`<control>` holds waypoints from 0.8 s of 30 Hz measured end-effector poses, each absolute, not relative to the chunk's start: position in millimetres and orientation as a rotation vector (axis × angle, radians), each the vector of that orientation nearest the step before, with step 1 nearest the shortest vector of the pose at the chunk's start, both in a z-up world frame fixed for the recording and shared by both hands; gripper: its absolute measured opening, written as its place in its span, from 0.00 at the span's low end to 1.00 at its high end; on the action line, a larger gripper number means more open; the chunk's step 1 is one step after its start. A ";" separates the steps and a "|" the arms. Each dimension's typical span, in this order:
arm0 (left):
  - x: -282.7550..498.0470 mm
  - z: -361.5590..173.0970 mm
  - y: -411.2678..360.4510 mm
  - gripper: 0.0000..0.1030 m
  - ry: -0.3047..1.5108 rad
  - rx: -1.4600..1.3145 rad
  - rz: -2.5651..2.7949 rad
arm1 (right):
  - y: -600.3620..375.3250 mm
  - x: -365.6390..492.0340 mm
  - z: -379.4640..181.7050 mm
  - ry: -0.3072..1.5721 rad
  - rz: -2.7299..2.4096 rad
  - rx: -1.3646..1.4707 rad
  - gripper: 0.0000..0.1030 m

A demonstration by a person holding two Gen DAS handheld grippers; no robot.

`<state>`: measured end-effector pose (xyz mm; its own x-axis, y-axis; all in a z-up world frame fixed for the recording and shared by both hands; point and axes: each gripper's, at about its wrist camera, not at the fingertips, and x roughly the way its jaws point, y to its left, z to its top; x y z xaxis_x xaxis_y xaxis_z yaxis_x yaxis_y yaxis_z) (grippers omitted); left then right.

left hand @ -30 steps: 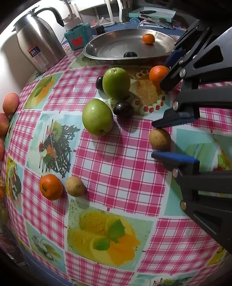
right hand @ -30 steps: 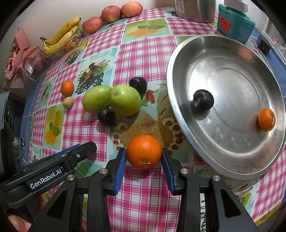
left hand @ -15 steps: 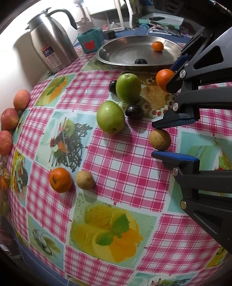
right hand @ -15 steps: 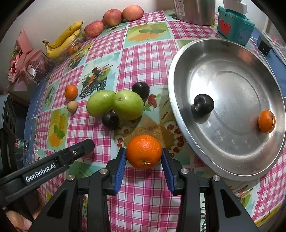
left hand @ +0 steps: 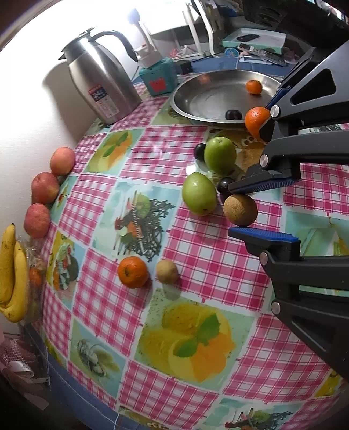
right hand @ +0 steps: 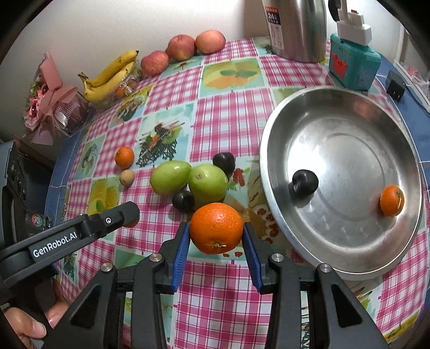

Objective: Organize fruits
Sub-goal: 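Lift the orange with the right tool while the left tool grasps a small brown potato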

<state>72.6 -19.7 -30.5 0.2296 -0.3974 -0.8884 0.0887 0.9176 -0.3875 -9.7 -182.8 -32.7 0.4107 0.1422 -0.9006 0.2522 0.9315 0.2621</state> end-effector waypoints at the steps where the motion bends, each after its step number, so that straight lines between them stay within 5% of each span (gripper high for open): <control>1: 72.1 -28.7 -18.7 0.26 1.295 -0.280 -0.337 | -182.8 -9.2 -31.3 1.151 -0.077 0.380 0.40; 24: 77.3 -10.1 -33.1 0.27 1.210 -0.237 -0.294 | -205.1 -1.6 -11.9 1.085 -0.132 0.375 0.40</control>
